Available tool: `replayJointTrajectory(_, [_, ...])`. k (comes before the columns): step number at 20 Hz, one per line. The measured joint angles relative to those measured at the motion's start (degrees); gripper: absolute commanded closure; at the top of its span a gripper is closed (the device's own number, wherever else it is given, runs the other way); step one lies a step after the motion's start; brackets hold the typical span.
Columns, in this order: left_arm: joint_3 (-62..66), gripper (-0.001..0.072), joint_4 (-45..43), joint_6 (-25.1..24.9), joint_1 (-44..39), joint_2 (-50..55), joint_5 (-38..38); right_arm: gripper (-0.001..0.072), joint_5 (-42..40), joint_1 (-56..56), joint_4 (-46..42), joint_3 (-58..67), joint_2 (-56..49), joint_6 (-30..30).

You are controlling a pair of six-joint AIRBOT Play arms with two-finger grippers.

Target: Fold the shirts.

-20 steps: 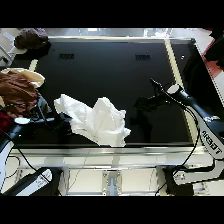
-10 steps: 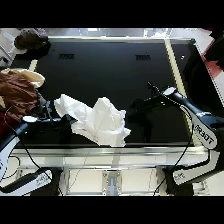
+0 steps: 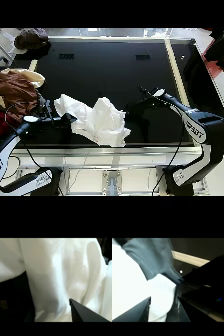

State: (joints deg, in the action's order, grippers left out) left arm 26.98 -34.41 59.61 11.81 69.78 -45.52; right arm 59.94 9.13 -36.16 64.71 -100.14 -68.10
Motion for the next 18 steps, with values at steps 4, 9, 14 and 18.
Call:
replayJointTrajectory(4, [0.0, 0.0230, 0.1, 0.0, 0.0, 0.0, 0.1, 0.0697, 0.1, 1.2, -1.2, 2.1, -1.5, -1.0])
replayJointTrajectory(9, [0.8, 0.0698, 1.5, 0.0, 0.8, -0.7, -0.3, 0.0700, 3.4, 1.2, -2.0, 5.4, -1.4, -2.3])
replayJointTrajectory(14, [11.2, 0.0700, 3.5, -1.1, 7.6, -8.8, -8.0, 0.0700, 14.1, -1.5, -10.0, 15.9, 7.6, -3.4])
replayJointTrajectory(18, [23.8, 0.0700, 4.2, -1.0, 13.4, -20.2, -11.9, 0.0700, 23.4, -3.8, -17.9, 24.8, 21.8, -6.0])
